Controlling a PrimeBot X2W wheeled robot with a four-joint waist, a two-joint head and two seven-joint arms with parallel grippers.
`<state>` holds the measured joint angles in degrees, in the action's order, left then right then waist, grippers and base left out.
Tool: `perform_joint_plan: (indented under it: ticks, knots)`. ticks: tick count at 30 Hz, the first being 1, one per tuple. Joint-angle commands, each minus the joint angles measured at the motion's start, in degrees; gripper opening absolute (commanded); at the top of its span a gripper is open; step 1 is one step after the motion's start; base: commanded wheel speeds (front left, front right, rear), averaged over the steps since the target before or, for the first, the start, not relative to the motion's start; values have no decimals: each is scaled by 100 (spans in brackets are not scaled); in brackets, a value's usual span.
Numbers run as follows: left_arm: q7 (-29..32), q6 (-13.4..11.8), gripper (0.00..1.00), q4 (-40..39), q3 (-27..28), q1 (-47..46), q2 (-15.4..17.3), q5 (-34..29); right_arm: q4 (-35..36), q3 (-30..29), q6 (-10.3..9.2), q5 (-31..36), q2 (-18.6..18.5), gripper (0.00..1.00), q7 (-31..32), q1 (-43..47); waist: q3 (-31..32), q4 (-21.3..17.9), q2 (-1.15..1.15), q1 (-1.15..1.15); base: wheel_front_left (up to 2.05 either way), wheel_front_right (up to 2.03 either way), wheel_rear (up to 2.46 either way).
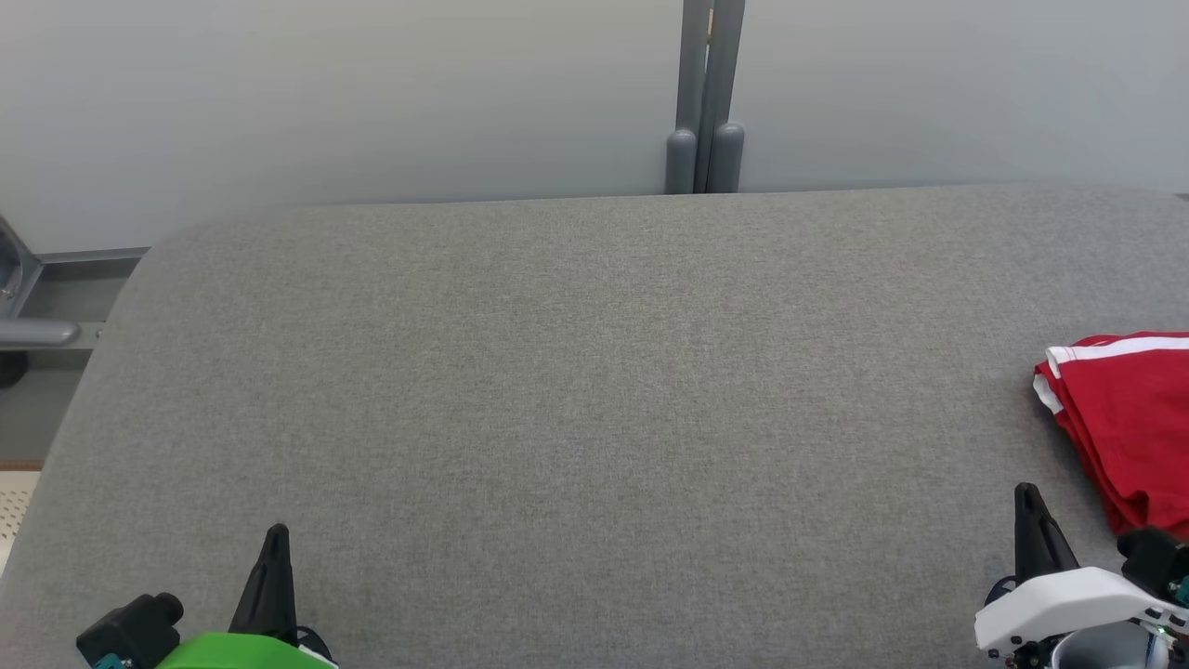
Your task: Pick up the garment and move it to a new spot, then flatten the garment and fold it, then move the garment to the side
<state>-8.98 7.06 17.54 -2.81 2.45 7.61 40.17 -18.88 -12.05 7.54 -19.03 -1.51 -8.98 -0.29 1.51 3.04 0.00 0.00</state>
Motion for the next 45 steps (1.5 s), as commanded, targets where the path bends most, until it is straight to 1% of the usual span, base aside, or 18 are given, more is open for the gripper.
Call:
perform_joint_plan:
  ticks: [1, 11, 12, 37, 45]
  knots:
    - [67, 15, 0, -102, 81, -212, -9, 265, 126, 33, -1, -365, -66, 0, 69, -144, -4, -7, 0, 0, 0, 0, 0]
    - [288, 21, 0, -161, 214, -306, -71, 1000, 199, 120, -2, -1393, -79, 0, 281, -208, -20, -36, 0, 0, 0, 0, 0]
    - [288, 21, 0, -161, 214, -306, -71, 1000, 199, 120, -2, -1393, -79, 0, 281, -208, -20, -36, 0, 0, 0, 0, 0]
    - [773, 35, 0, -277, 501, -499, -219, 2586, 344, 301, -3, -3623, -107, 0, 751, -337, -62, -112, 0, 0, 0, 0, 0]
    - [897, 40, 0, -309, 580, -546, -257, 3000, 380, 349, -2, -4202, -114, 0, 877, -382, -75, -136, 0, 0, 0, 0, 0]
